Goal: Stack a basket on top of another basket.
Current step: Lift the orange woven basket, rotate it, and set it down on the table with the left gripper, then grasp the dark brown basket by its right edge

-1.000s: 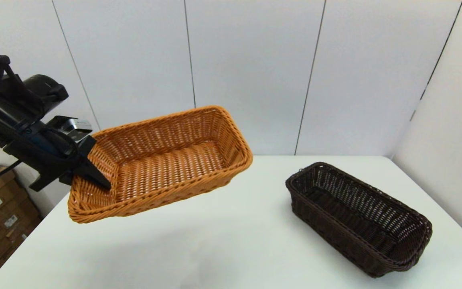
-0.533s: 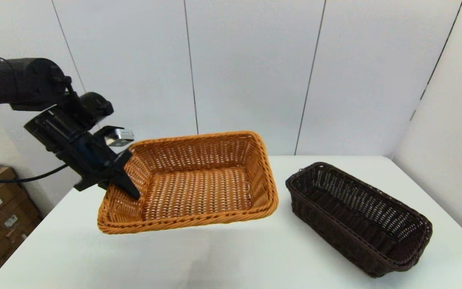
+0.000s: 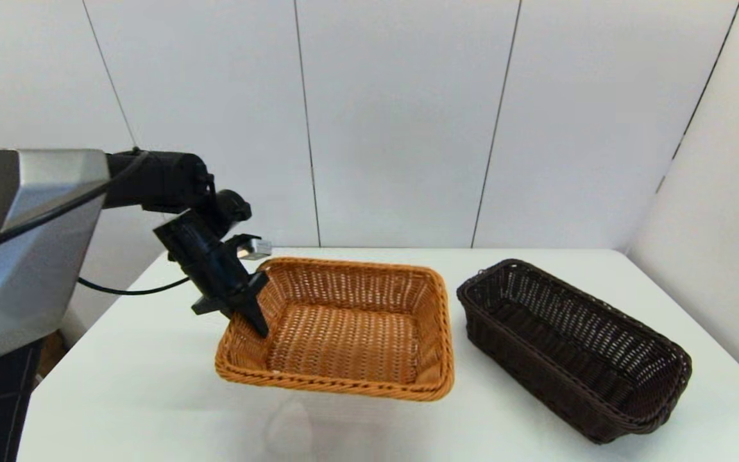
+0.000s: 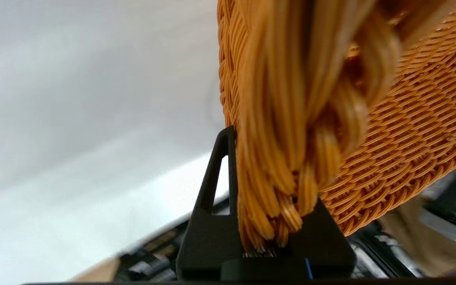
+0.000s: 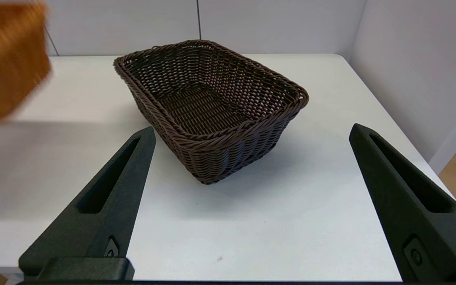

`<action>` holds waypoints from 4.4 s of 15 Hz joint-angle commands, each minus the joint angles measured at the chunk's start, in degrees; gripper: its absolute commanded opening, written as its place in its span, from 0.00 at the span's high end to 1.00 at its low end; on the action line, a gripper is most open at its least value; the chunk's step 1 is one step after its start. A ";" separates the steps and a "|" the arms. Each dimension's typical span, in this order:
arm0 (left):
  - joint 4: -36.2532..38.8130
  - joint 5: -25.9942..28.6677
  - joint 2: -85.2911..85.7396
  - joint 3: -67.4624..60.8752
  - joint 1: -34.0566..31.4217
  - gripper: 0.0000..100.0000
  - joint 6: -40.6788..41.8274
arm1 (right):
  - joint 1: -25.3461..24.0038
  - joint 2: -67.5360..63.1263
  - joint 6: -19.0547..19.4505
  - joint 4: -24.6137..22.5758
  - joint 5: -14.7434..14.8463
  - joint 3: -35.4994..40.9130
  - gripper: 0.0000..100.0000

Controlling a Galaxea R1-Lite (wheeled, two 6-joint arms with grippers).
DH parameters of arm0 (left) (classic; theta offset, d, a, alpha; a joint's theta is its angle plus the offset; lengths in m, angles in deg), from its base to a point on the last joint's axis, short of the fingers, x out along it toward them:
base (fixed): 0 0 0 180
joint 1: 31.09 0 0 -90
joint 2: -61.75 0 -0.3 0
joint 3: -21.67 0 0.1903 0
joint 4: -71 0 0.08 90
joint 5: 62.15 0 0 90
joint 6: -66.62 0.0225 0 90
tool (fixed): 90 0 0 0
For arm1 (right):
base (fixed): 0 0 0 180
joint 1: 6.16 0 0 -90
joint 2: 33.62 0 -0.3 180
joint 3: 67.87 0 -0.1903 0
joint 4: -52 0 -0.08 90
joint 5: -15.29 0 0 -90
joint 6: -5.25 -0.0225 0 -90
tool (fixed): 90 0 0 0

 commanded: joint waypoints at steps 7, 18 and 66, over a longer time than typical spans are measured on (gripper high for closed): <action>6.75 -2.99 -7.01 0.81 4.27 1.00 -13.92 | -0.01 -0.07 0.00 0.00 0.00 0.00 0.00; 9.12 -2.46 -8.50 0.90 4.36 1.00 -15.24 | -0.01 -0.07 0.00 0.00 0.00 0.00 0.00; 56.58 -24.61 133.00 -97.01 -11.46 0.00 -2.23 | -0.01 -0.07 0.00 0.00 0.00 0.00 0.00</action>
